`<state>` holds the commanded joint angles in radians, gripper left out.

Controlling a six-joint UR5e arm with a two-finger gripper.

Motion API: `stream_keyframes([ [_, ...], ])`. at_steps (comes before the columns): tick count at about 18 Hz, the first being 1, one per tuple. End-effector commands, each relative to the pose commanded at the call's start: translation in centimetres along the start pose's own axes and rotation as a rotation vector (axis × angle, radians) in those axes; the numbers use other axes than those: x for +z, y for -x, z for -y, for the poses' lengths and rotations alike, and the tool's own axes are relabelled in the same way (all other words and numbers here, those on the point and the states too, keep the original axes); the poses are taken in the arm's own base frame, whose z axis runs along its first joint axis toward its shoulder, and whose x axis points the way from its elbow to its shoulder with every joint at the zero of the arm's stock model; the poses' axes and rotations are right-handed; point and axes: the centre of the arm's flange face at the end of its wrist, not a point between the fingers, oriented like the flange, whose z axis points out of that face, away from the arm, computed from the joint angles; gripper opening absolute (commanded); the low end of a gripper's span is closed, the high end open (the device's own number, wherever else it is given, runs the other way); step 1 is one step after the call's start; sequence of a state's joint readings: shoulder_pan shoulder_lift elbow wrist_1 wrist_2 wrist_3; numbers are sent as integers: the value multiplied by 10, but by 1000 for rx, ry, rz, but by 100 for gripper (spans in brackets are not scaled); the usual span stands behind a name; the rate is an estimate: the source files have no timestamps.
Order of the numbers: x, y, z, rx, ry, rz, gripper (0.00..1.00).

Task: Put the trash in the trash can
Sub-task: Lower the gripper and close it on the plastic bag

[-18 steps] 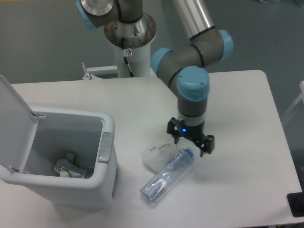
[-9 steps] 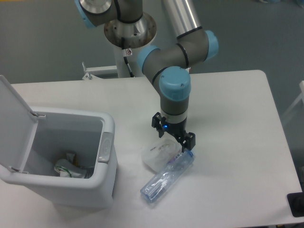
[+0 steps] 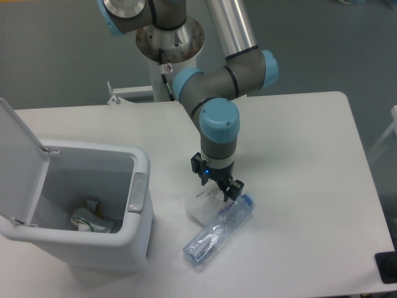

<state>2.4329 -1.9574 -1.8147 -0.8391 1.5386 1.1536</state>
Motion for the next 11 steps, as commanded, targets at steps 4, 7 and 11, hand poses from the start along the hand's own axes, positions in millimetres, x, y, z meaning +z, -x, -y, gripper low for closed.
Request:
stream_keyframes([
  [4,-11,2,-1,-3,-7,16,0],
  [7,-28,6,1,-20,-55,-19,0],
  [11,-64,22,0,-57,-135,-93,0],
])
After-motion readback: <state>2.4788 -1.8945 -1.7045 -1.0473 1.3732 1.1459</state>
